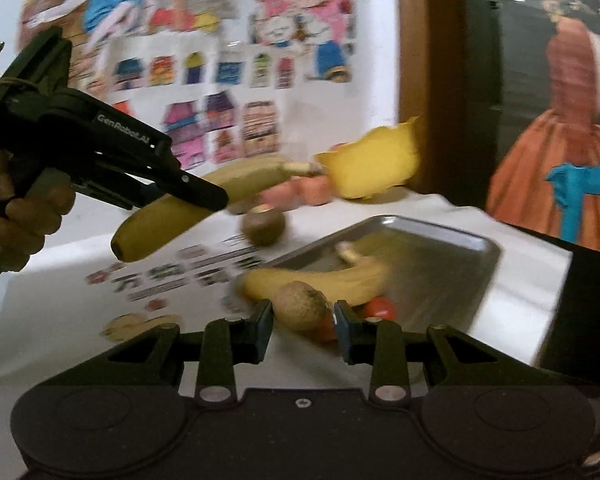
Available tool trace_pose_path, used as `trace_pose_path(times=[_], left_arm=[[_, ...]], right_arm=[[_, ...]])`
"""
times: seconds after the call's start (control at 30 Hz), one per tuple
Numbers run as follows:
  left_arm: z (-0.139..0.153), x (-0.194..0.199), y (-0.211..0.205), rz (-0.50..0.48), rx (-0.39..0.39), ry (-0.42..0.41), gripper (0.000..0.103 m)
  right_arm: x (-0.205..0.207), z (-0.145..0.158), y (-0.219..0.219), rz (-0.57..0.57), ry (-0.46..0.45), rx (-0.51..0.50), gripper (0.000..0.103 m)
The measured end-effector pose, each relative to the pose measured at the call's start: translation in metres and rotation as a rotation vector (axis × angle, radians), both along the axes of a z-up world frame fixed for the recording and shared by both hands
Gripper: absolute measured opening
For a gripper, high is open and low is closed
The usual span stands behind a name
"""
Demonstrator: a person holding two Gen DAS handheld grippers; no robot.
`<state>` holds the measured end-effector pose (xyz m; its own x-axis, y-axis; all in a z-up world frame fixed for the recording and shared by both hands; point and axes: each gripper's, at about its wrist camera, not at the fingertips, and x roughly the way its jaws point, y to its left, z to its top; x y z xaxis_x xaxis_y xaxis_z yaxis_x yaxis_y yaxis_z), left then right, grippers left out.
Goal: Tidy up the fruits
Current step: 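Carry the banana into the tray with the left gripper while the right carries the kiwi there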
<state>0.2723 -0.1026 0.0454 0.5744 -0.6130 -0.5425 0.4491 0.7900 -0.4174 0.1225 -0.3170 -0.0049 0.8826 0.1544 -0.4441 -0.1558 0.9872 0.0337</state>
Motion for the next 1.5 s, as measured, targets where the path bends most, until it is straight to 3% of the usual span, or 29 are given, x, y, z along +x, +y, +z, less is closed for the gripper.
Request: trace_pose_path(times=[0.23,0.53,1.2,1.37,1.5], left_arm=[[-0.013,0.038,-0.048,-0.004,0.037,0.017,0.036],[-0.033,0.053,-0.08,-0.029,0.096,0.024,0.036],[-0.05,0.065,-0.084,-0.025,0.082,0.062,0.038],[-0.051,0.064,-0.082,-0.017,0.08,0.064,0.039],[-0.046,0.06,-0.074,0.009,0.064,0.056,0.044]], right_arm=[[0.03,-0.014,-0.035,-0.066,0.017,-0.003,0.035],[0.048,-0.028,-0.054,-0.091,0.027,0.014,0.035],[0.052,-0.035,-0.055,-0.103,0.041,0.008,0.038],[0.052,-0.035,-0.054,-0.113,0.04,0.001,0.041],[0.047,-0.032,-0.054,-0.124,0.032,0.009,0.053]])
